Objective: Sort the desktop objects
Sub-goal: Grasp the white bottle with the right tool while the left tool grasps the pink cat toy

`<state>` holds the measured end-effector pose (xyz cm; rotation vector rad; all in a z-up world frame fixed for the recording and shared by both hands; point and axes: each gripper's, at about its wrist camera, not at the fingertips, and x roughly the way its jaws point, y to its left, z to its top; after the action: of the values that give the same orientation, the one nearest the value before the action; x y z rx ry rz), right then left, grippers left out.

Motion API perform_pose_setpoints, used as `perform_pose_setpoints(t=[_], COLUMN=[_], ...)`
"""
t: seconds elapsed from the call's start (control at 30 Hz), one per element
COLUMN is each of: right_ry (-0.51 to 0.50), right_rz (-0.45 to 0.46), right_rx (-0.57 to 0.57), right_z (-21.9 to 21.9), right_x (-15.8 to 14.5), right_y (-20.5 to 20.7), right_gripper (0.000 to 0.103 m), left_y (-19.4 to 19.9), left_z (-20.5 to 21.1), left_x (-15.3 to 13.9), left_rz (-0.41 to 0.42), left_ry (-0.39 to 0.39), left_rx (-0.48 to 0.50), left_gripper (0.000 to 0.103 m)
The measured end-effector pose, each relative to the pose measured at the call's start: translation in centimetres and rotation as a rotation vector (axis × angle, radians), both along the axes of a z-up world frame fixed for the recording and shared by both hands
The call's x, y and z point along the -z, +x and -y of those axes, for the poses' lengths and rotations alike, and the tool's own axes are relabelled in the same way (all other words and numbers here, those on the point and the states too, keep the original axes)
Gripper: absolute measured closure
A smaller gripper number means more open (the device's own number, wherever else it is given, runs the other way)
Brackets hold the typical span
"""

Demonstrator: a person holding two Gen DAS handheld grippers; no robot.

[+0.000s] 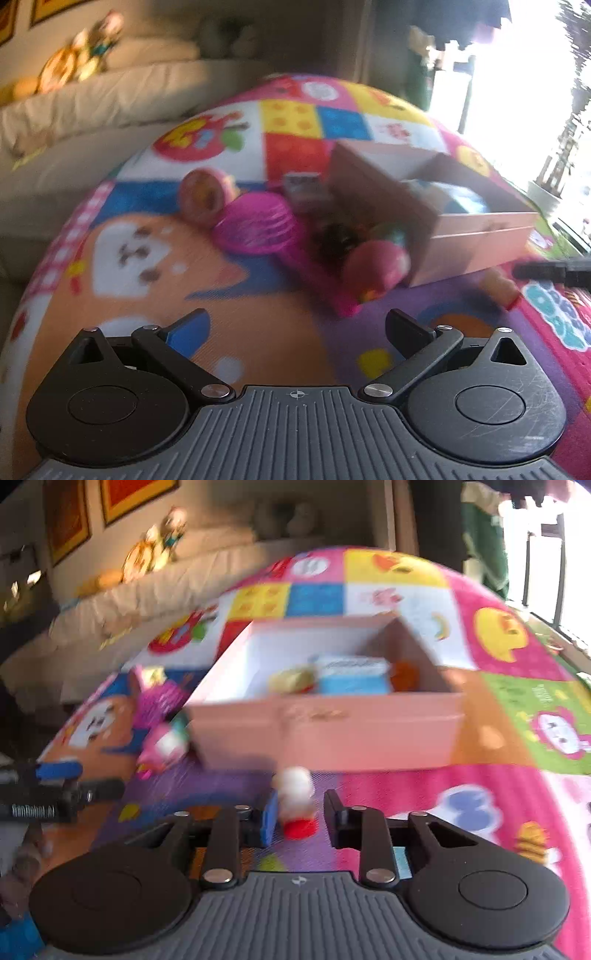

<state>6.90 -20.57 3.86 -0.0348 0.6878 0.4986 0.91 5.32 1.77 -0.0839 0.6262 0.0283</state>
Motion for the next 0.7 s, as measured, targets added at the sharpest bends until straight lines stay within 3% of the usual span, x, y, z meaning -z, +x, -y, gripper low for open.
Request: perform_pose_setpoints(t=[0.1, 0.17, 0.2, 0.23, 0.27, 0.4, 0.5, 0.63, 0.7], right_ry=[0.07, 0.102, 0.121, 0.136, 0.149, 0.165, 0.162, 0.181, 0.197], right_rz=[0.029, 0.019, 0.014, 0.011, 0.007, -0.017, -0.028, -0.041, -0.026], right_rx=[0.093, 0.135, 0.149, 0.157, 0.162, 0.146, 0.156, 0.18, 0.191], right_z=[2.6, 3.8, 4.2, 4.4, 4.5, 4.6, 4.7, 5.4, 5.6], right_x=[-1.1, -1.4, -1.5, -1.5, -1.3, 0.3, 1.7, 2.5, 2.5], right_y=[1.7, 3.0, 3.5, 3.7, 3.7, 2.5, 1.2, 0.5, 0.3], right_gripper=[0.064, 0.063, 0.062, 0.06, 0.059, 0.055, 0.055, 0.051, 0.042], left_y=[0.6, 1.2, 1.5, 1.9, 2.3, 3.3, 3.2, 2.0, 1.2], left_z=[2.0, 3.4, 4.0, 4.6, 5.1, 6.4, 7.0, 7.0, 6.6], left_x=[-0.8, -1.2, -1.4, -1.4, -1.3, -0.4, 0.2, -0.6, -1.5], left_rz=[0.032, 0.065, 0.078, 0.076, 0.063, 0.041, 0.046, 0.043, -0.002], left_ry=[0.043, 0.103, 0.137, 0.171, 0.189, 0.248, 0.314, 0.29, 0.164], left_rx=[0.072, 0.112, 0.124, 0.136, 0.147, 0.168, 0.166, 0.2, 0.251], left_gripper=[0.0, 0.001, 0.008, 0.028, 0.035, 0.037, 0.059, 0.062, 0.064])
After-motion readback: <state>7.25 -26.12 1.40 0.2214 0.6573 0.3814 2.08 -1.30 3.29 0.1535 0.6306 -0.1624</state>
